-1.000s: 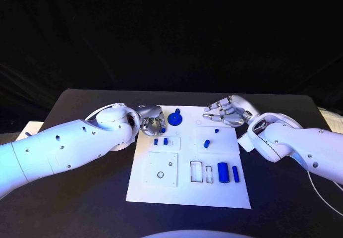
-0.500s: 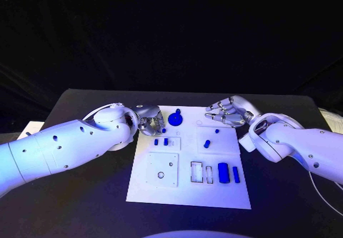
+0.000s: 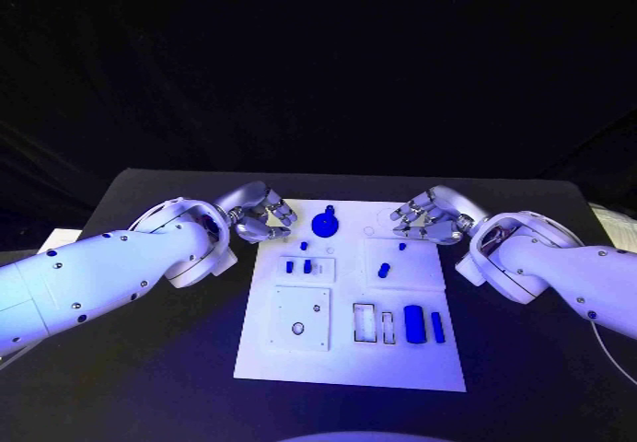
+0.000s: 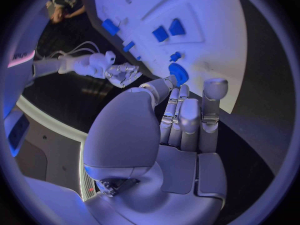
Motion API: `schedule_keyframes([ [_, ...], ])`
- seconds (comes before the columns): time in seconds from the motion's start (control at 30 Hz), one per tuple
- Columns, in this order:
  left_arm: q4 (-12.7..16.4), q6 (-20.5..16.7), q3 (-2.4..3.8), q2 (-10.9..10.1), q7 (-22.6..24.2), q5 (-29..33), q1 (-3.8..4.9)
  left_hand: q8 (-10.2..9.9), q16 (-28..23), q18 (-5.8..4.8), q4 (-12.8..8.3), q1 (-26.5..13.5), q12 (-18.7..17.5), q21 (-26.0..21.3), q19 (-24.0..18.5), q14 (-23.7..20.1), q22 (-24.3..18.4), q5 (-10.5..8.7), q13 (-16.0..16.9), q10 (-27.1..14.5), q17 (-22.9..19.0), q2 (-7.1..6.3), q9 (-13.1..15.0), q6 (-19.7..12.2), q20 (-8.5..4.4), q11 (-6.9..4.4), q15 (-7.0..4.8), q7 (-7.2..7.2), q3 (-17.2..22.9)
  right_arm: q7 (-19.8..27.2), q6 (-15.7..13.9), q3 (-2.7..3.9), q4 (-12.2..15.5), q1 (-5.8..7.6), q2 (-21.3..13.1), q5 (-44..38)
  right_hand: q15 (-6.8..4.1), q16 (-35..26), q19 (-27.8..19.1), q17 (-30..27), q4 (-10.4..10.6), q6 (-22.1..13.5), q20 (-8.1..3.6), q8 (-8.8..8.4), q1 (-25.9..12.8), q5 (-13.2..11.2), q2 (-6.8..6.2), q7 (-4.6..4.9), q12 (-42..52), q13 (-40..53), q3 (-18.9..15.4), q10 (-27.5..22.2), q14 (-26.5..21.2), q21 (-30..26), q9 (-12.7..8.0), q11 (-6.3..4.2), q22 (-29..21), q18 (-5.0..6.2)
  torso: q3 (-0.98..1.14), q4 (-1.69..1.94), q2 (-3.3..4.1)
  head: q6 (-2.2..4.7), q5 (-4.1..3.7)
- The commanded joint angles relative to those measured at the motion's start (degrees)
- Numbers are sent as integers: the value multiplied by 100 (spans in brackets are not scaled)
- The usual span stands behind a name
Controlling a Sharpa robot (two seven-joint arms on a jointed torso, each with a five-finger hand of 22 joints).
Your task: Assemble the parts on the task board
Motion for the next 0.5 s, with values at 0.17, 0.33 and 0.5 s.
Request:
schedule_keyframes([
  [0.17, 373, -707, -54, -323, 1973, 5131, 0, 107, -468, 163, -7, -140, 227, -950, -324, -357, -125, 45, 46, 272, -739, 146, 18, 194, -23, -67, -39, -51, -103, -730, 505, 12, 265, 11, -152, -2309, 27, -80, 32, -75, -21, 106, -24, -14, 78, -56, -101, -56, -218, -517, 208, 164, 104, 10, 0, -20, 255, 78, -16, -5, -8, 54, -169],
  [0.33, 554, -568, -118, -514, 2215, 6003, -3, 123, -526, 185, -5, -196, 277, -1153, -387, -418, -200, 66, 50, 280, -851, 178, 14, 209, -30, -79, -44, -58, -183, -1129, 834, 17, 393, 25, -190, -3181, 36, -107, 40, -111, 10, 153, -36, -19, 46, -256, -183, -93, -346, -823, 352, 174, 119, 8, -4, -19, 261, 77, -32, 4, -18, 71, -248],
  [0.5, 729, -399, -169, -658, 2307, 6347, -8, 136, -592, 204, -7, -239, 318, -1332, -444, -488, -268, 76, 53, 276, -973, 207, 11, 217, -31, -84, -44, -65, -255, -1410, 1132, 18, 456, 29, -170, -3787, 52, -145, 33, -162, 65, 137, -30, -29, -16, -495, -264, -110, -387, -1096, 502, 103, 125, -9, -21, 10, 245, 81, -34, 8, -12, 67, -274],
])
